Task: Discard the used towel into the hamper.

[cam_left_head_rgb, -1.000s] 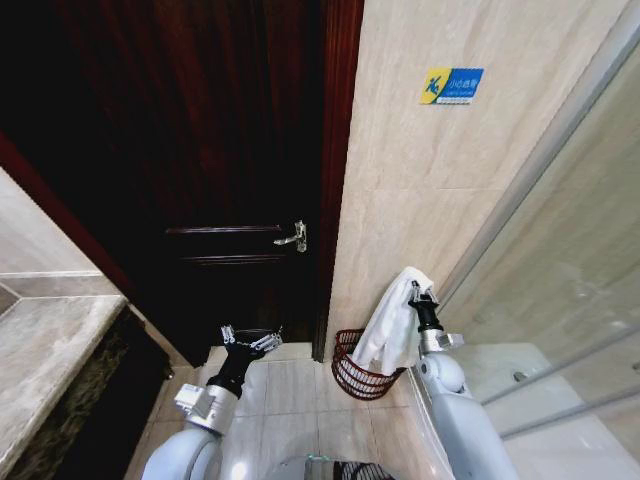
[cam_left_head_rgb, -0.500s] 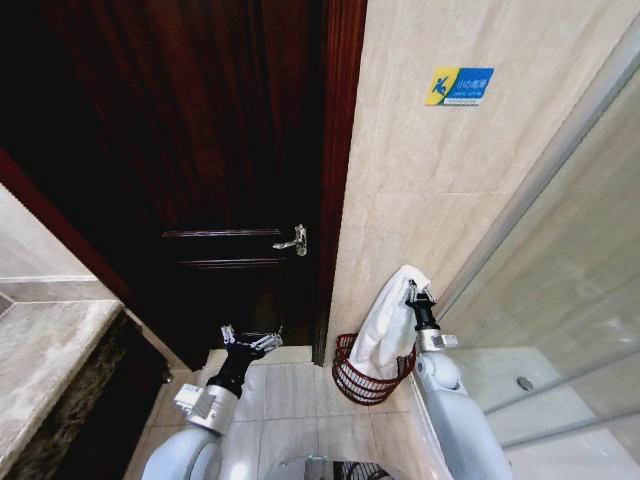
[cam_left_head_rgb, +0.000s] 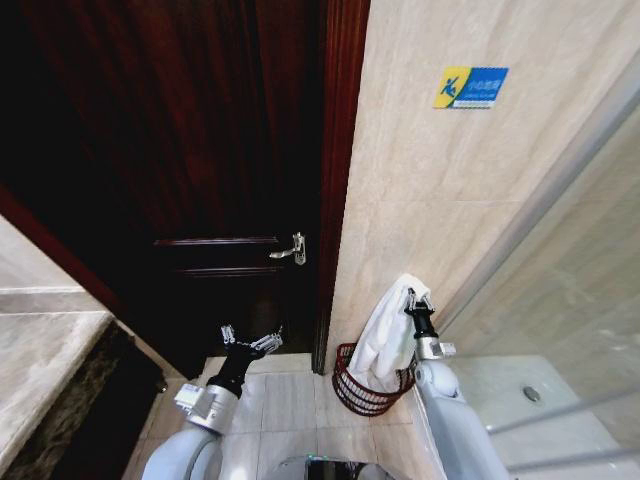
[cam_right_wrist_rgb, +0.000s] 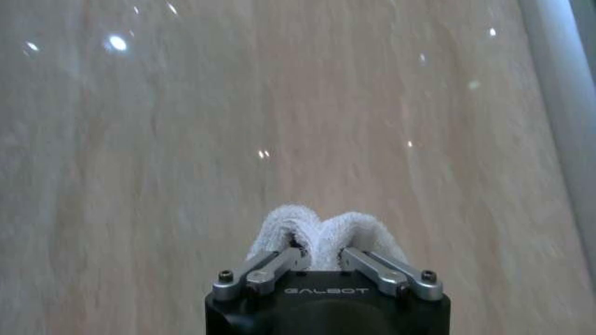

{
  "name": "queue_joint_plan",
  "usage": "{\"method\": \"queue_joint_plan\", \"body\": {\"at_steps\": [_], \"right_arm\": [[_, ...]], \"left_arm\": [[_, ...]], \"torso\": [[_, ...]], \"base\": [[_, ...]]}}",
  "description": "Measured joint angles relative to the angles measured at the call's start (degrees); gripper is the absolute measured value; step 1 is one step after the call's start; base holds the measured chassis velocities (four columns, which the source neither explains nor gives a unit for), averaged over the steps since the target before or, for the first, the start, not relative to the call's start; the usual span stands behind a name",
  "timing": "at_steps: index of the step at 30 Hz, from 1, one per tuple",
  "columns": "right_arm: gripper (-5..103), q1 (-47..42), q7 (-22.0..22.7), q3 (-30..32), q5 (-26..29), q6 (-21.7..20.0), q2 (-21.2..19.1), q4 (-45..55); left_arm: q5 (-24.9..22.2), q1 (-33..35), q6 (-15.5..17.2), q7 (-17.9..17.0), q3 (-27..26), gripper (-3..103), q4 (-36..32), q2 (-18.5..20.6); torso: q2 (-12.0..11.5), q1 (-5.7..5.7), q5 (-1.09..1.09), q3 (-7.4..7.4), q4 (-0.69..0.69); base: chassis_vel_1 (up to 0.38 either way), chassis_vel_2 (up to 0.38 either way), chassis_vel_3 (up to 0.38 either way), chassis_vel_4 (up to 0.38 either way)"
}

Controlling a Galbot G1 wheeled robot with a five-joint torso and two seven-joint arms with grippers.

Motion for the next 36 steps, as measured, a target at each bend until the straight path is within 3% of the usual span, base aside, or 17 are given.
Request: {"method": "queue_joint_plan", "body": {"at_steps": [13, 20, 30, 36], "right_arm": [[6, 0.69, -2.92, -0.46, 2.87, 0.13, 0.43, -8.80], [6, 4.39, -4.50, -0.79, -0.97, 1.29, 1.18, -18.76], [6, 7.01, -8.54, -1.40, -2.29, 1.69, 2.77, -30.26], [6, 8.11, -9.32, -1.69, -3.79, -0.40, 3.36, -33.93]], "left_arm": [[0.00, 0.02, 0.00, 0.00, 0.00, 100, 0.00, 0.00], [0.00, 0.01, 0.00, 0.00, 0.00, 100, 0.00, 0.00], [0.00, 0.01, 0.00, 0.00, 0.00, 100, 0.00, 0.00], [0.00, 0.01, 0.00, 0.00, 0.00, 100, 0.00, 0.00]], "torso": [[0.03, -0.07, 0.00, -0.02, 0.00], [0.02, -0.04, 0.01, -0.01, 0.00], [0.02, -0.04, 0.00, -0.01, 0.00], [0.01, -0.04, 0.00, -0.01, 0.01]], "base": [[0.000, 0.000, 0.000, 0.000], [0.000, 0.000, 0.000, 0.000], [0.000, 0.000, 0.000, 0.000], [0.000, 0.000, 0.000, 0.000]]}}
